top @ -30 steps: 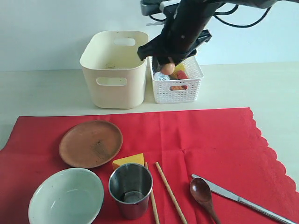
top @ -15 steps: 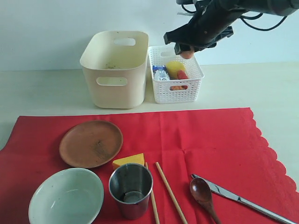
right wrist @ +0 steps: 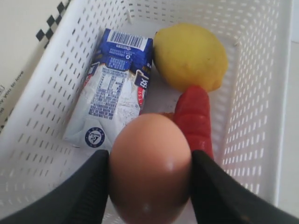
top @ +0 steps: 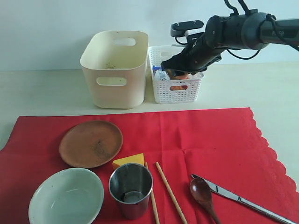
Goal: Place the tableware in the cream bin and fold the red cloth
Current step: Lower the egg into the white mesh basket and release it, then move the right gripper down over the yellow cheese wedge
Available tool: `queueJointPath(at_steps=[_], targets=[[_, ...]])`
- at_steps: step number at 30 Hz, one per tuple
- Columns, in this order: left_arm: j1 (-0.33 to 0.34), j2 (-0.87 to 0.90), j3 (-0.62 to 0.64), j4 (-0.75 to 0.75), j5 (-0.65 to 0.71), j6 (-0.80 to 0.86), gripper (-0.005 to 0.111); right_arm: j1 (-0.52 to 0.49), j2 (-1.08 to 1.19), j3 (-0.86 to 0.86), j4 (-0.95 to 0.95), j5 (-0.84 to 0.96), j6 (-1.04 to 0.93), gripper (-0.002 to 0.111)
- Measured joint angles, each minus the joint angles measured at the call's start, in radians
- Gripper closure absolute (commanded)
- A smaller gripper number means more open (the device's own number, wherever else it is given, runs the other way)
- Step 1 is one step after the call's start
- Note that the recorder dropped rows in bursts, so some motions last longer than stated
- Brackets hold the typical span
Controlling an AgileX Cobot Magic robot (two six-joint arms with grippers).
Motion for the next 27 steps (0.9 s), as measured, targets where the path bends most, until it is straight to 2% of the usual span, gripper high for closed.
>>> queueJointPath(at_steps=[8, 12, 20, 27], targets=[[0.0, 0.0, 0.0, 0.0, 0.0, 0.0, 0.107, 0.0, 0.027, 0.0, 0.0, -0.02, -0.02, 0.054], [0.0, 0.0, 0.0, 0.0, 0.0, 0.0, 0.107, 0.0, 0.025, 0.0, 0.0, -0.018, -0.02, 0.042], [0.0, 0.0, 0.0, 0.0, 0.0, 0.0, 0.107, 0.0, -0.067, 0.0, 0.0, 0.062, -0.02, 0.04], [0.0, 0.0, 0.0, 0.0, 0.0, 0.0, 0.107, 0.0, -0.182, 0.0, 0.004, 0.192, -0.024, 0.044]])
